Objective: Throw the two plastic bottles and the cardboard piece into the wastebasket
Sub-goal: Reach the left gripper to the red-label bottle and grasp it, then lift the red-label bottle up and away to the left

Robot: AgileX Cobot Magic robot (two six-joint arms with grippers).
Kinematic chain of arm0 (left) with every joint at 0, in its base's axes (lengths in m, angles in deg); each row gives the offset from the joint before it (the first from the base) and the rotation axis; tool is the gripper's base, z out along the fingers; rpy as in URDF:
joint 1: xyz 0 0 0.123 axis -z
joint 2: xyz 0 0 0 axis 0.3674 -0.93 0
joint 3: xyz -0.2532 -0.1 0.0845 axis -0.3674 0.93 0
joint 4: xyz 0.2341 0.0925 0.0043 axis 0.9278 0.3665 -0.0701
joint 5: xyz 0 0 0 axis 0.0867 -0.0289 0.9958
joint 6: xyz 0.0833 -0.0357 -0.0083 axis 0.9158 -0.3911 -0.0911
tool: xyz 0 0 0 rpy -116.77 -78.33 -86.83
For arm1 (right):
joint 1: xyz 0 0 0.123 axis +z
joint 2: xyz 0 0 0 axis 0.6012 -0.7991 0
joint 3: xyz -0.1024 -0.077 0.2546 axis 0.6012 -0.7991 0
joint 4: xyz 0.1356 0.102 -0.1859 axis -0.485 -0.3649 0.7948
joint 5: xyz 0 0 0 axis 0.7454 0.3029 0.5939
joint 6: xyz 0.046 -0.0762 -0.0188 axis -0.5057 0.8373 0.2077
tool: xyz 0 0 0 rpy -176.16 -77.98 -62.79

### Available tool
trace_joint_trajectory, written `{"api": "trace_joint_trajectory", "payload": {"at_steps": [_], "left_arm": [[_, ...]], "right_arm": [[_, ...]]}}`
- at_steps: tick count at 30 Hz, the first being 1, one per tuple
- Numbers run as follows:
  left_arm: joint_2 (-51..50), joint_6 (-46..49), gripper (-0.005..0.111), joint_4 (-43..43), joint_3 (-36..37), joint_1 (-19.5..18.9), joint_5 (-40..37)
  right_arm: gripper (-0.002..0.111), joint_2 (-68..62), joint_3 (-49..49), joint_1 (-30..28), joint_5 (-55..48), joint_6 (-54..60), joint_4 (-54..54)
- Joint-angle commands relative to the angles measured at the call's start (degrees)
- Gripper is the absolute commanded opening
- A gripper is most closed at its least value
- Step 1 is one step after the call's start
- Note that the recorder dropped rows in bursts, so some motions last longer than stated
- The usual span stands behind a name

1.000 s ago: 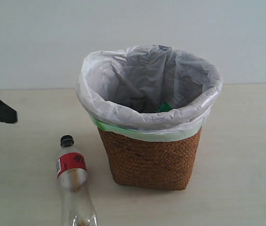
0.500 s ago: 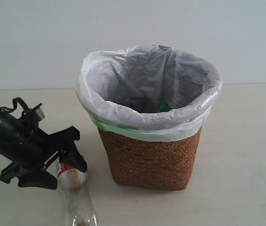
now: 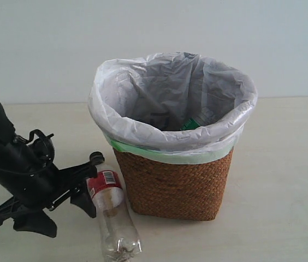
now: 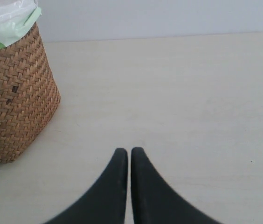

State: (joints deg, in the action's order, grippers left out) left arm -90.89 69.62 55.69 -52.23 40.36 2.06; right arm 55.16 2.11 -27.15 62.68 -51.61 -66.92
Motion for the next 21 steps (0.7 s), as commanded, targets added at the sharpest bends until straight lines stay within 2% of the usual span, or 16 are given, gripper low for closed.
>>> {"api": "trace_joint_trajectory", "payload": {"at_steps": [1, 8, 14, 21], "left_arm": [[0.0, -0.6, 0.069, -1.8, -1.3, 1.7, 0.4], [0.0, 0.9, 0.069, -7.1, -1.9, 3.3, 3.6], [0.0, -0.1, 0.069, -7.7, -1.8, 4.8, 7.6], [-2.1, -2.0, 0.069, -6.6, -1.8, 5.0, 5.0]], "right_arm": [[0.000, 0.3, 0.0, -0.1, 0.2, 0.2, 0.0], [0.000, 0.3, 0.0, -0.1, 0.2, -0.1, 0.0], [0.000, 0.3, 0.0, -0.1, 0.2, 0.1, 0.0], [0.000, 0.3, 0.0, -0.1, 0.2, 0.0, 0.0]]}}
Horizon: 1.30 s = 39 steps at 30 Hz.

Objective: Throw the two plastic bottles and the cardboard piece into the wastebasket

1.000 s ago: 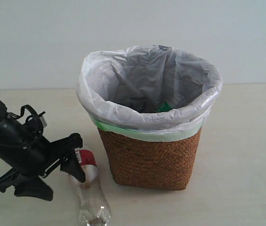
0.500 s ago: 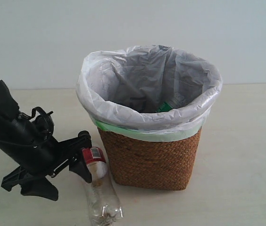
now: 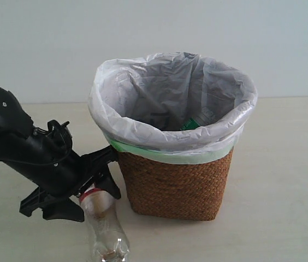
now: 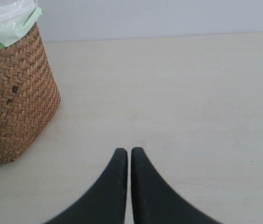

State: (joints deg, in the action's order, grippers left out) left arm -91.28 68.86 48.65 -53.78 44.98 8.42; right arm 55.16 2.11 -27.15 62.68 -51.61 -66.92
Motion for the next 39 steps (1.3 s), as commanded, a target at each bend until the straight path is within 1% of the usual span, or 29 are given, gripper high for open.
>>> {"api": "trace_joint_trajectory", "payload": {"at_steps": [1, 4, 10, 12, 13, 14, 15, 17, 18, 21, 23, 25, 26, 27, 28, 30, 31, 32, 33, 34, 35, 36, 39], "left_arm": [[-2.5, -1.6, 0.069, 0.5, -0.3, 0.5, -1.6], [-5.1, -3.1, 0.069, 2.0, -0.3, 0.6, -2.8], [-9.3, -3.0, 0.068, 3.2, -0.3, 0.6, -1.8], [-9.9, -3.0, 0.058, 6.9, -0.3, 0.5, -1.8], [-9.9, -3.0, 0.046, 9.8, -0.3, -0.2, -1.8], [-9.9, -3.0, 0.040, 10.7, -0.3, -0.5, -2.4], [-9.9, -2.9, 0.025, 12.8, -0.3, -1.1, -4.1], [-9.7, -1.3, 0.009, 14.7, -0.3, -1.1, -4.8], [-9.3, -0.4, 0.004, 16.7, -0.3, -1.1, -4.6], [-7.5, -1.1, 0.004, 21.1, -0.3, -1.1, -4.9], [-3.9, -5.1, 0.004, 28.7, -0.3, -1.1, -5.3], [2.3, -12.8, 0.004, 40.0, -0.2, -1.6, -6.5], [6.9, -15.6, 0.004, 44.7, 0.1, -2.8, -7.1], [9.1, -15.9, 0.004, 46.5, 0.5, -3.5, -6.9], [14.2, -15.7, 0.004, 47.0, 1.1, -5.4, -6.1], [19.6, -14.8, 0.004, 47.0, 1.7, -8.7, -4.5], [22.2, -14.5, 0.004, 47.0, 1.9, -10.8, -3.7], [26.5, -13.2, 0.004, 48.0, 2.2, -13.8, -2.8], [28.7, -12.3, 0.004, 49.0, 2.3, -15.4, -2.7], [32.5, -12.1, 0.004, 51.6, 2.9, -18.2, -2.1], [34.5, -12.1, 0.004, 53.0, 3.4, -20.2, -1.8], [36.6, -12.2, 0.004, 55.4, 4.0, -23.1, -1.8], [38.0, -11.6, 0.004, 55.1, 4.6, -27.4, 0.1]], "right_arm": [[0.000, 0.3, 0.0, -0.1, 0.2, 0.0, 0.0], [0.000, 0.3, 0.0, -0.1, 0.2, 0.0, 0.0], [0.000, 0.3, 0.0, -0.1, 0.2, 0.1, 0.0], [0.000, 0.3, 0.0, -0.1, 0.2, -0.1, 0.0], [0.000, 0.3, 0.0, -0.1, 0.2, -0.1, 0.0], [0.000, 0.3, 0.0, -0.1, 0.2, -0.1, 0.0], [0.000, 0.3, 0.0, -0.1, 0.2, -0.1, 0.0], [0.000, 0.3, 0.0, -0.1, 0.2, 0.1, 0.0], [0.000, 0.3, 0.0, -0.1, 0.2, 0.1, 0.0], [0.000, 0.3, 0.0, -0.1, 0.2, 0.1, 0.0], [0.000, 0.3, 0.0, -0.1, 0.2, 0.0, 0.0], [0.000, 0.3, 0.0, -0.1, 0.2, 0.0, 0.0], [0.000, 0.3, 0.0, -0.1, 0.2, 0.0, 0.0], [0.000, 0.3, 0.0, -0.1, 0.2, 0.1, 0.0], [0.000, 0.3, 0.0, -0.1, 0.2, 0.1, 0.0], [0.000, 0.3, 0.0, -0.1, 0.2, 0.1, 0.0], [0.000, 0.3, 0.0, -0.1, 0.2, 0.1, 0.0], [0.000, 0.3, 0.0, -0.1, 0.2, 0.0, 0.0], [0.000, 0.3, 0.0, -0.1, 0.2, 0.0, 0.0], [0.000, 0.3, 0.0, -0.1, 0.2, 0.0, 0.0], [0.000, 0.3, 0.0, -0.1, 0.2, 0.0, 0.0], [0.000, 0.3, 0.0, -0.1, 0.2, 0.0, 0.0], [0.000, 0.3, 0.0, -0.1, 0.2, 0.1, 0.0]]}}
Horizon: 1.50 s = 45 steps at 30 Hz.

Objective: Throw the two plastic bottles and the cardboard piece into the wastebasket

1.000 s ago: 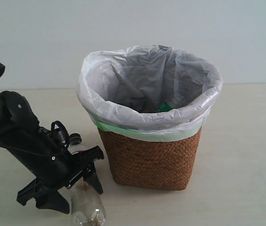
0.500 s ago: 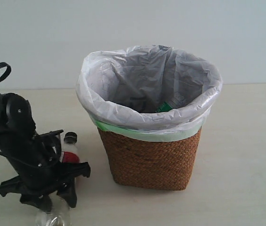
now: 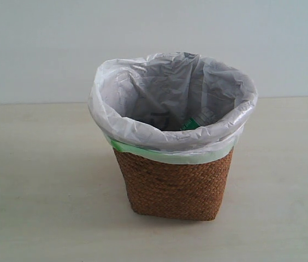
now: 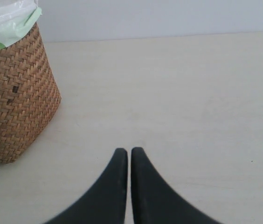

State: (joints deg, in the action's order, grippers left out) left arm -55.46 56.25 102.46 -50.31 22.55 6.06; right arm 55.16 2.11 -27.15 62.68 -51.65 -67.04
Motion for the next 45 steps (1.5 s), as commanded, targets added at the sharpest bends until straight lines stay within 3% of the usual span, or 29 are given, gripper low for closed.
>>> {"api": "trace_joint_trajectory", "payload": {"at_steps": [1, 4, 9, 13, 15, 19, 21, 24, 27, 29, 34, 36, 39, 41, 45], "left_arm": [[2.3, 2.1, 0.004, 0.3, 1.4, -5.3, 3.7], [2.2, 6.1, 0.004, -2.6, 1.7, -5.3, 8.8], [1.4, 14.4, 0.004, -19.5, 1.5, -3.7, 18.7], [-1.7, 32.5, 0.004, -40.5, -1.8, 4.3, 22.4], [-3.9, 44.4, 0.004, -51.5, -6.2, 9.7, 21.3], [-6.9, 57.4, 0.004, -68.6, -15.9, 17.7, 19.2], [-7.2, 60.3, 0.004, -72.7, -19.9, 20.4, 17.9], [-7.3, 61.4, 0.004, -72.8, -23.2, 21.3, 16.8], [-7.3, 59.8, 0.004, -68.9, -22.6, 19.7, 15.5], [-7.3, 53.7, 0.004, -63.0, -21.4, 17.6, 14.6], [-7.3, 30.2, 0.004, -28.1, -18.4, 8.9, 7.6], [-7.3, 17.9, 0.004, -12.7, -17.9, 5.1, 0.7], [-7.3, 8.3, 0.004, 4.0, -17.5, 0.4, -8.9], [-7.3, 6.0, 0.004, 8.7, -17.5, -2.3, -13.2], [-7.3, 6.0, 0.004, 5.7, -17.2, -4.5, -12.9]], "right_arm": [[0.000, 0.3, 0.0, -0.1, 0.2, 0.1, 0.1], [0.000, 0.3, 0.0, -0.1, 0.2, 0.1, 0.1], [0.000, 0.3, 0.0, -0.1, 0.2, -0.1, 0.1], [0.000, 0.3, 0.0, -0.1, 0.2, 0.2, 0.1], [0.000, 0.3, 0.0, -0.1, 0.2, 0.2, 0.1], [0.000, 0.3, 0.0, -0.1, 0.2, -0.1, 0.1], [0.000, 0.3, 0.0, -0.1, 0.2, -0.1, 0.1], [0.000, 0.3, 0.0, -0.1, 0.2, -0.1, 0.1], [0.000, 0.3, 0.0, -0.1, 0.2, 0.1, 0.1], [0.000, 0.3, 0.0, -0.1, 0.2, 0.1, 0.1], [0.000, 0.3, 0.0, -0.1, 0.2, 0.0, 0.1], [0.000, 0.3, 0.0, -0.1, 0.2, 0.0, 0.1], [0.000, 0.3, 0.0, -0.1, 0.2, 0.0, 0.1], [0.000, 0.3, 0.0, -0.1, 0.2, 0.1, 0.1], [0.000, 0.3, 0.0, -0.1, 0.2, 0.1, 0.1]]}}
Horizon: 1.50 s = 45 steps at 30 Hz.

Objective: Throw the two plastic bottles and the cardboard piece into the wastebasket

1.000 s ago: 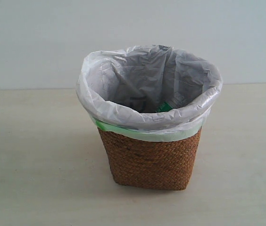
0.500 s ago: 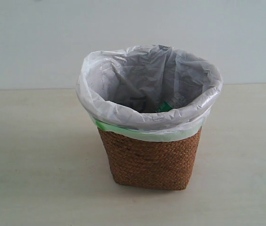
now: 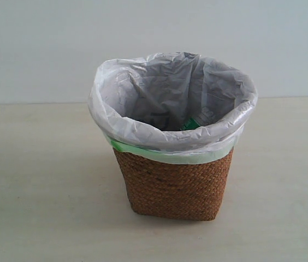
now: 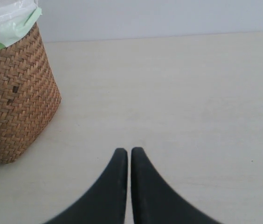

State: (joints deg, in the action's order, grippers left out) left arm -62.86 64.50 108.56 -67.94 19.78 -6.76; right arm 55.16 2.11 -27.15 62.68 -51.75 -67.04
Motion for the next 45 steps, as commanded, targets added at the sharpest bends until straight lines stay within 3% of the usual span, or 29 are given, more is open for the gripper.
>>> {"api": "trace_joint_trajectory", "payload": {"at_steps": [1, 4, 5, 7, 10, 12, 13, 15, 18, 19, 24, 28, 32, 37, 42, 45], "left_arm": [[0.0, -1.2, 0.004, -3.3, 0.8, -1.7, 2.0], [-1.4, 7.8, 0.004, -23.3, 1.8, -1.2, 10.8], [-2.4, 14.1, 0.004, -34.0, 1.9, -0.4, 13.8], [-4.3, 31.4, 0.004, -57.2, 0.7, 2.6, 17.5], [-8.0, 59.7, 0.004, -94.0, -4.7, 8.9, 14.3], [-10.2, 64.1, 0.011, -106.1, -9.5, 12.2, 11.5], [-11.4, 63.1, 0.019, -107.8, -12.5, 13.5, 11.2], [-13.2, 58.2, 0.042, -106.6, -17.9, 15.2, 11.1], [-14.5, 47.9, 0.086, -100.2, -22.8, 15.7, 10.4], [-14.6, 44.4, 0.089, -97.7, -23.5, 15.7, 10.1], [-15.4, 41.6, 0.088, -92.2, -23.9, 15.8, 6.0], [-17.7, 39.7, 0.088, -91.0, -23.9, 18.3, 4.4], [-18.0, 35.4, 0.088, -85.1, -23.9, 17.0, 3.5], [-14.9, 21.5, 0.088, -61.4, -23.9, 9.1, -3.4], [-13.2, 11.4, 0.087, -33.4, -23.9, 1.7, -17.6], [-13.0, 9.6, 0.076, -20.4, -21.8, -0.9, -18.7]], "right_arm": [[0.000, 0.3, 0.0, -0.1, 0.2, 0.2, 0.1], [0.000, 0.3, 0.0, -0.1, 0.2, 0.1, 0.1], [0.000, 0.3, 0.0, -0.1, 0.2, 0.1, 0.1], [0.000, 0.3, 0.0, -0.1, 0.2, 0.1, 0.1], [0.000, 0.3, 0.0, -0.1, 0.2, 0.2, 0.1], [0.000, 0.3, 0.0, -0.1, 0.2, 0.2, 0.1], [0.000, 0.3, 0.0, -0.1, 0.2, 0.2, 0.1], [0.000, 0.3, 0.0, -0.1, 0.2, 0.1, 0.1], [0.000, 0.3, 0.0, -0.1, 0.2, 0.1, 0.1], [0.000, 0.3, 0.0, -0.1, 0.2, 0.1, 0.1], [0.000, 0.3, 0.0, -0.1, 0.2, 0.3, 0.1], [0.000, 0.3, 0.0, -0.1, 0.2, 0.1, 0.1], [0.000, 0.3, 0.0, -0.1, 0.2, 0.1, 0.1], [0.000, 0.3, 0.0, -0.1, 0.2, 0.1, 0.1], [0.000, 0.3, 0.0, -0.1, 0.2, 0.1, 0.1], [0.000, 0.3, 0.0, -0.1, 0.2, 0.1, 0.1]]}}
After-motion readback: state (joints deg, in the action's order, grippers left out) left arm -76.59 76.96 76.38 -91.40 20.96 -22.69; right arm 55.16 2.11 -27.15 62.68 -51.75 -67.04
